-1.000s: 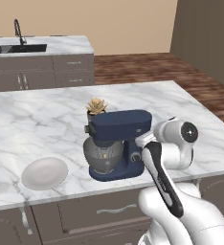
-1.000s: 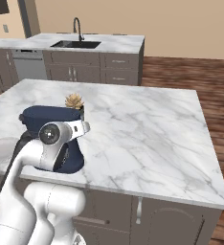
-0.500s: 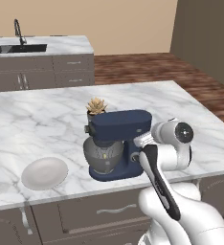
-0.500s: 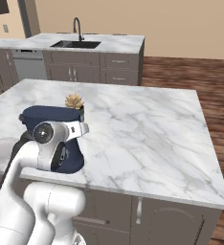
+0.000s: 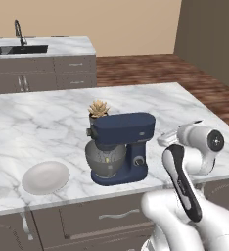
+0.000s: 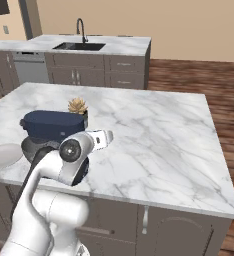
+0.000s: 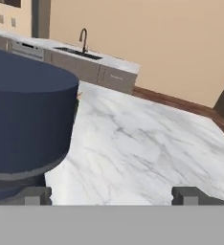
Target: Add butter and sugar cubes to the stand mixer bowl and then turn on the stand mixer to begin making frosting.
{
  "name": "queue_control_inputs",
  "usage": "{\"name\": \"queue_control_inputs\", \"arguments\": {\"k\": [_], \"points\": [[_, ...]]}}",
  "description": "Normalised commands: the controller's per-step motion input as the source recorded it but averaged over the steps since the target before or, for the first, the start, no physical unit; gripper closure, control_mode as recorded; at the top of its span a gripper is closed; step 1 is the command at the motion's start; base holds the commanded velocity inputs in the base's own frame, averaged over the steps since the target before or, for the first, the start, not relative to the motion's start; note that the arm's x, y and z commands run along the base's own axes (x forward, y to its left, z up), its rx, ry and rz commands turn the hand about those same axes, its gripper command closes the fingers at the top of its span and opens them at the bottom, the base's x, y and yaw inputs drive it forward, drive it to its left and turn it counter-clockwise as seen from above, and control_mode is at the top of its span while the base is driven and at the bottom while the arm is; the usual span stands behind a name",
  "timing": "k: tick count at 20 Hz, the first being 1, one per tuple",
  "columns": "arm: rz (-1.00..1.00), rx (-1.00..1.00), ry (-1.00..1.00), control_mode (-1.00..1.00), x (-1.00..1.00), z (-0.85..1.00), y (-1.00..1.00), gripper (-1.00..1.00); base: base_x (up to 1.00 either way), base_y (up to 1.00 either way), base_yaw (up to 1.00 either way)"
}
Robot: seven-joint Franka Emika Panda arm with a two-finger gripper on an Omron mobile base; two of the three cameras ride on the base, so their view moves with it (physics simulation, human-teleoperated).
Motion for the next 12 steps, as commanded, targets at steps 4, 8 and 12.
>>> {"name": "queue_control_inputs", "arguments": {"k": [4, 8, 12], "points": [[0.03, 0.01, -0.28, -1.00, -0.30, -0.82, -0.77, -1.00, 0.00, 0.00, 0.00], [0.12, 0.00, -0.28, -1.00, -0.45, -0.97, -0.38, -1.00, 0.00, 0.00, 0.00], [0.33, 0.00, -0.26, -1.00, -0.11, -0.99, 0.00, -1.00, 0.00, 0.00, 0.00]]}}
